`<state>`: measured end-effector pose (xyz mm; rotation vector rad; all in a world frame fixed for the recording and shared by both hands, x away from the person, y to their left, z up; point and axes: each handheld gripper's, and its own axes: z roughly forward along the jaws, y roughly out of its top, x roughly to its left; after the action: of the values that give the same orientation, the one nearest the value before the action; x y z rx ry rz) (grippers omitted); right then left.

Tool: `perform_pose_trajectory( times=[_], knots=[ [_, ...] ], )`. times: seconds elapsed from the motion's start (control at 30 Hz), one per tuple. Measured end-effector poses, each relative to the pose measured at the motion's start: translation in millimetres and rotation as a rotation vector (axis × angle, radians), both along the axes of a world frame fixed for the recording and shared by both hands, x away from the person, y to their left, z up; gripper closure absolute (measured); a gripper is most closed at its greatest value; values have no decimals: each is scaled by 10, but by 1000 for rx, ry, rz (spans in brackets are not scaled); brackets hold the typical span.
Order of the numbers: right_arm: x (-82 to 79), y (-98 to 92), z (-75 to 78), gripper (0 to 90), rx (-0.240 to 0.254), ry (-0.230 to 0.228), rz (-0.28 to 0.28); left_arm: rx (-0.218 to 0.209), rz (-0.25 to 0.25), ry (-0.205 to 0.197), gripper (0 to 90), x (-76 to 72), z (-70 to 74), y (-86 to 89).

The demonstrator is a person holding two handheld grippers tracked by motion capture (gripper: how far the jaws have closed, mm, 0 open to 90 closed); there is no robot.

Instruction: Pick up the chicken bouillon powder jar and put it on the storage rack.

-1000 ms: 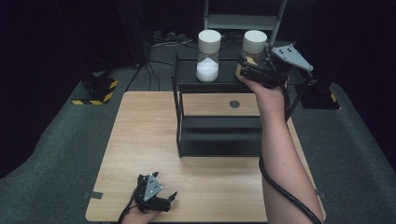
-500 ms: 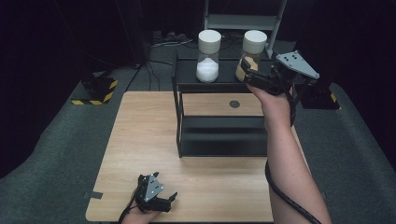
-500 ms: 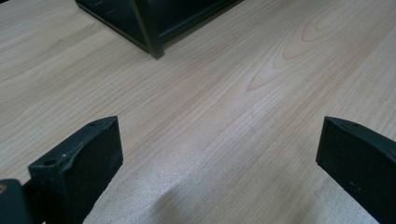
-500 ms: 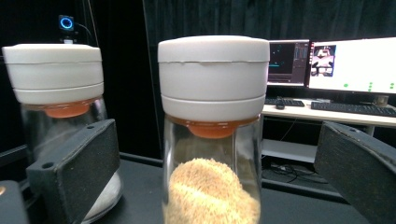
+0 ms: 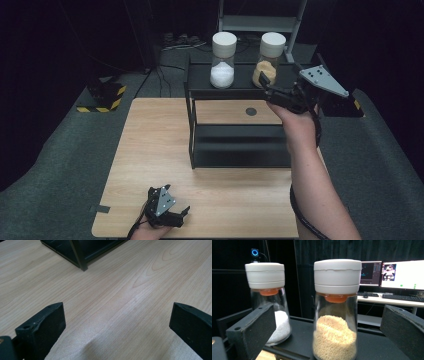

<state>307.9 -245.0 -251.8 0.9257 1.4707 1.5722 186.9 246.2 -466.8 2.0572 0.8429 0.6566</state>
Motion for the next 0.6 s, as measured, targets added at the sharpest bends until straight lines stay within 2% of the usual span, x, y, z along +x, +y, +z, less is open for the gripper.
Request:
perform_pose_trajectory(
  times=[0.6],
  knots=[
    [-241, -22, -96, 0, -28, 5, 5, 3, -4, 0, 9, 2, 1, -2]
  ],
)
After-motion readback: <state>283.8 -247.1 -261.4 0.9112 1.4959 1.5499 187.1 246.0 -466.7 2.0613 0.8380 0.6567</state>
